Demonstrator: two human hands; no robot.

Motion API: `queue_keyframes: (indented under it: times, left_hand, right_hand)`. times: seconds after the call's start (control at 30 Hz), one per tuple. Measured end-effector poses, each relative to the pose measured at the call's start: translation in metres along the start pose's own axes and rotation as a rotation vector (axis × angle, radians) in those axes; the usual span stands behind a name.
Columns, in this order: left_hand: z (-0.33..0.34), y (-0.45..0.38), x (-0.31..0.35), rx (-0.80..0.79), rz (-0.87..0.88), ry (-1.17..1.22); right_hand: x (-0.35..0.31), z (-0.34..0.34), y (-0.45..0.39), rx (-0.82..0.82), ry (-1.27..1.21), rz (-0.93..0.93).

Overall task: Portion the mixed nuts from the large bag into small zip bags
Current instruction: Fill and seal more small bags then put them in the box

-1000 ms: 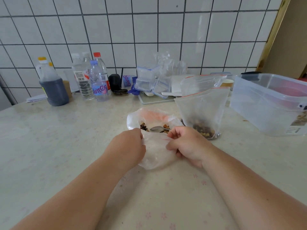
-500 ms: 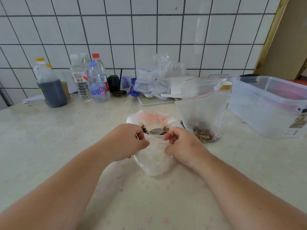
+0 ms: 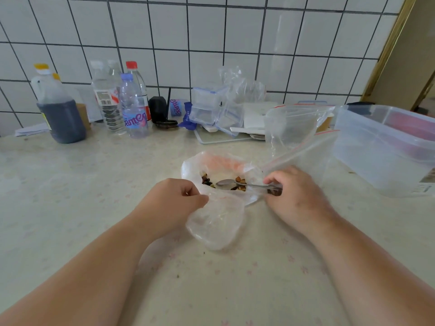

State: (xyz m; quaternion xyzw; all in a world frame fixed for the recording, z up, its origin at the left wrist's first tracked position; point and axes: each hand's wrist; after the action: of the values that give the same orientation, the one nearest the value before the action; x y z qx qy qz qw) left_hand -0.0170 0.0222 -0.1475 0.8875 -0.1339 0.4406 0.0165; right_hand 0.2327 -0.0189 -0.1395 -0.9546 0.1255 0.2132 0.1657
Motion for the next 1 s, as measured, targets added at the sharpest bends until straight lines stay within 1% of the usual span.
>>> queue_keyframes:
  times: [0.2, 0.37, 0.47, 0.57, 0.7, 0.83, 1.0]
  left_hand:
    - [0.002, -0.002, -0.002, -0.001, -0.026, -0.027]
    - [0.002, -0.005, -0.005, 0.009, -0.058, 0.011]
    - [0.003, -0.005, -0.007, -0.001, -0.065, 0.015]
    - [0.003, -0.007, -0.009, -0.008, -0.075, 0.031]
    - [0.002, -0.008, -0.009, -0.033, -0.075, 0.019]
    - [0.003, -0.009, -0.009, -0.032, -0.067, 0.005]
    - [0.004, -0.011, -0.009, -0.033, -0.091, 0.028]
  right_hand:
    - [-0.003, 0.002, -0.001, -0.057, -0.002, 0.070]
    - [-0.013, -0.007, -0.007, -0.063, -0.087, 0.093]
    - [-0.022, -0.011, -0.018, -0.063, -0.190, 0.120]
    - [-0.029, -0.003, -0.025, -0.048, -0.361, 0.148]
    - [-0.028, 0.018, -0.029, -0.076, -0.559, 0.130]
    - [-0.023, 0.031, -0.028, -0.089, -0.582, 0.032]
    - [-0.016, 0.028, -0.031, -0.079, -0.588, -0.031]
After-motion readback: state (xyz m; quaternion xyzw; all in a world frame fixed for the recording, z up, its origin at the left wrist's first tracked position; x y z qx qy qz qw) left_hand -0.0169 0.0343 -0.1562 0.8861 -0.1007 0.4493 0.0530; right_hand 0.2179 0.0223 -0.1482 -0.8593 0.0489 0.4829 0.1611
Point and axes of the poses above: each hand's wrist, its own y-axis away from the middle knuckle, its own z-axis out of the palm, x = y × z, and after that the axes turned 8 degrees about z, right-handed
